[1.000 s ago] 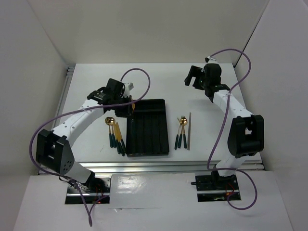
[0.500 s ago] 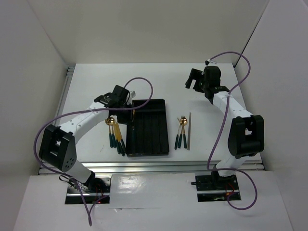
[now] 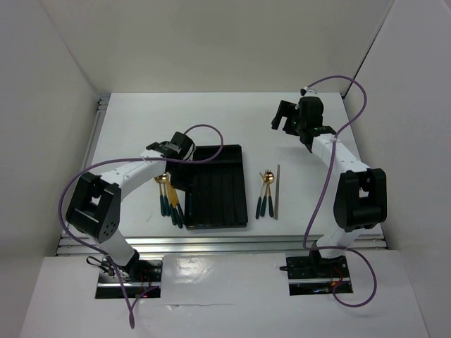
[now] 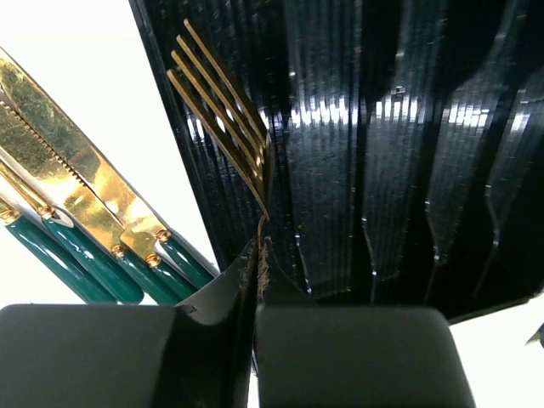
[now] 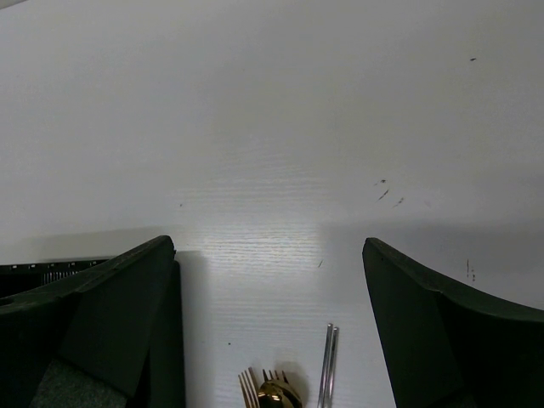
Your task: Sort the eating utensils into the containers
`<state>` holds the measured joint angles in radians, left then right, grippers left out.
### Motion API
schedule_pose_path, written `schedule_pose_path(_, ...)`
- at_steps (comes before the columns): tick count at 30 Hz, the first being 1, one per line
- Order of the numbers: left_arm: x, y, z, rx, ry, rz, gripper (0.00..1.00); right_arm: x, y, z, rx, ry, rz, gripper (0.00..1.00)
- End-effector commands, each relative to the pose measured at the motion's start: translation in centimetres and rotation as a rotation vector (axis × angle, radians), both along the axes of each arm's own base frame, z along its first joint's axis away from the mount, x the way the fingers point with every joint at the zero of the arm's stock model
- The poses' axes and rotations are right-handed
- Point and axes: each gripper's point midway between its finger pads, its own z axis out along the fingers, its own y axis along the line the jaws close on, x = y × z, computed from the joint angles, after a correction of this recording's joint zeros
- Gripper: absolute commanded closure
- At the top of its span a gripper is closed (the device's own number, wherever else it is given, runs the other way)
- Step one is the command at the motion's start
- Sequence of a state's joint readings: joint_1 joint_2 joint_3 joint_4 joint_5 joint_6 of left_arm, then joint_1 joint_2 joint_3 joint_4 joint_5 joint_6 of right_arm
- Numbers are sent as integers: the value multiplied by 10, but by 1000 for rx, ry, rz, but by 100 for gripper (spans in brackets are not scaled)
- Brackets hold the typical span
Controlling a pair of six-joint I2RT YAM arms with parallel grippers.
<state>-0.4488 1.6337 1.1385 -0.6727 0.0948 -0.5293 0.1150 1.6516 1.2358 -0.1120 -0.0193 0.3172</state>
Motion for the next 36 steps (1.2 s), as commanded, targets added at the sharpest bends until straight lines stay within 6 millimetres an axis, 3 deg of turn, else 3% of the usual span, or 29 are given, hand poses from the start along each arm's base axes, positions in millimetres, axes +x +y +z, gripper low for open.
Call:
schedule_pose_path(1,-2,2,-5,24,24,14,100,4,-4,12,0,-32,-12,0)
schedule_pose_path(21,-7,5,-20,68,66,11,99,5,-3,10,7,-22,-17,0)
schedule_pose_path(30,-1,6,-14,80,49,17,65,4,-2,11,12,-22,-9,0)
schedule_pose_path(34,1,5,-4,75,38,18,61,4,-2,11,12,-22,-9,0)
schedule_pose_path(36,11,0,15,50,-11,19,61,4,-2,11,12,-22,-9,0)
